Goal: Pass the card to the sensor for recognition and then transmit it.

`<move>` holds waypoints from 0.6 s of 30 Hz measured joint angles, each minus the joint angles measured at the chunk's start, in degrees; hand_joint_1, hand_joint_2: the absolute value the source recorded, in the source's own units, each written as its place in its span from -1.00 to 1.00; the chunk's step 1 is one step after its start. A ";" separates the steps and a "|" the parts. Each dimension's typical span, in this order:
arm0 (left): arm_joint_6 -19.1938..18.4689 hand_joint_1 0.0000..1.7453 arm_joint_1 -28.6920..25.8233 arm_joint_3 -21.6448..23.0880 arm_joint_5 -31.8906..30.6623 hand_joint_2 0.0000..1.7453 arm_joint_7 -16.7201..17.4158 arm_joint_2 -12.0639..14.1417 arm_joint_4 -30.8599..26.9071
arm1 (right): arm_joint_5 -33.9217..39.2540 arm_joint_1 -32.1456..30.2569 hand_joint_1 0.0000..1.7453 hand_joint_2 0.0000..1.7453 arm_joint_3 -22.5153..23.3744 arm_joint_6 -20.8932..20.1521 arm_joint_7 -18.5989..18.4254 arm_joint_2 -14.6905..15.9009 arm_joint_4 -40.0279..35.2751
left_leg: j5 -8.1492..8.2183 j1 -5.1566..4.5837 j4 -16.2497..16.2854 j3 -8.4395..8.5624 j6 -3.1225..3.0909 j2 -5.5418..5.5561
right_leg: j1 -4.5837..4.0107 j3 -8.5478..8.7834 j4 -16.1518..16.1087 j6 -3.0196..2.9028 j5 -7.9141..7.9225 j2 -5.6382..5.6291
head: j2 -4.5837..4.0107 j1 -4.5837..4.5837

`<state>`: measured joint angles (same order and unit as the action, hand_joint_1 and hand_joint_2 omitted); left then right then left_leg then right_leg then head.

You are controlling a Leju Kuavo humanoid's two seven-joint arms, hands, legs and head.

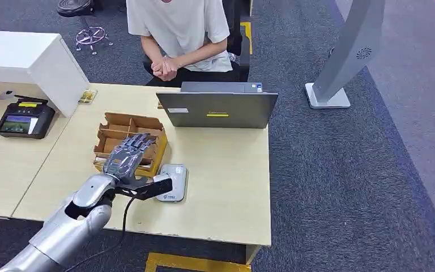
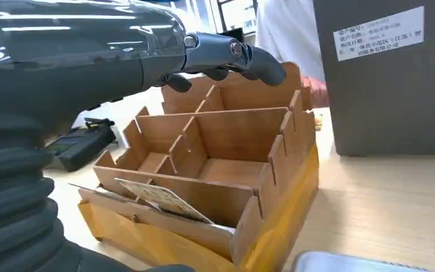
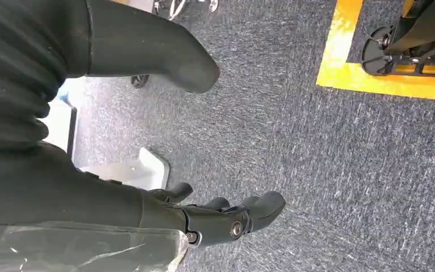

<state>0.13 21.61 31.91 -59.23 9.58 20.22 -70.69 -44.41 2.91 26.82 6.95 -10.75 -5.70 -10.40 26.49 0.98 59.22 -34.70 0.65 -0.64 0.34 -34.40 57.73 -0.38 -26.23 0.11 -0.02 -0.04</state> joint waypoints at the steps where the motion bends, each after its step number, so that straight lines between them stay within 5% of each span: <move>1: 0.33 -1.00 -0.11 0.00 -0.22 1.00 0.34 0.00 0.00 | -0.02 0.00 -1.00 1.00 0.04 0.02 0.00 0.00 0.00 | 0.00 0.00 0.00 0.00 0.00 0.00 | 0.00 0.00 0.00 0.00 0.00 0.00 | 0.00 0.00; 18: 0.94 -1.00 -0.65 -0.35 -2.16 1.00 1.48 -0.02 0.00 | -0.72 0.00 -1.00 1.00 0.74 0.09 0.04 0.00 0.00 | 0.00 0.00 0.00 0.00 0.00 0.00 | 0.00 0.00 0.00 0.00 0.00 0.00 | 0.00 0.00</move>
<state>1.07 20.95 31.56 -61.39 11.06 20.20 -70.69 -45.13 2.91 27.56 7.04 -10.71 -5.70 -10.40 26.49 0.98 59.22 -34.70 0.65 -0.64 0.34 -34.40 57.73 -0.38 -26.23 0.11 -0.02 -0.04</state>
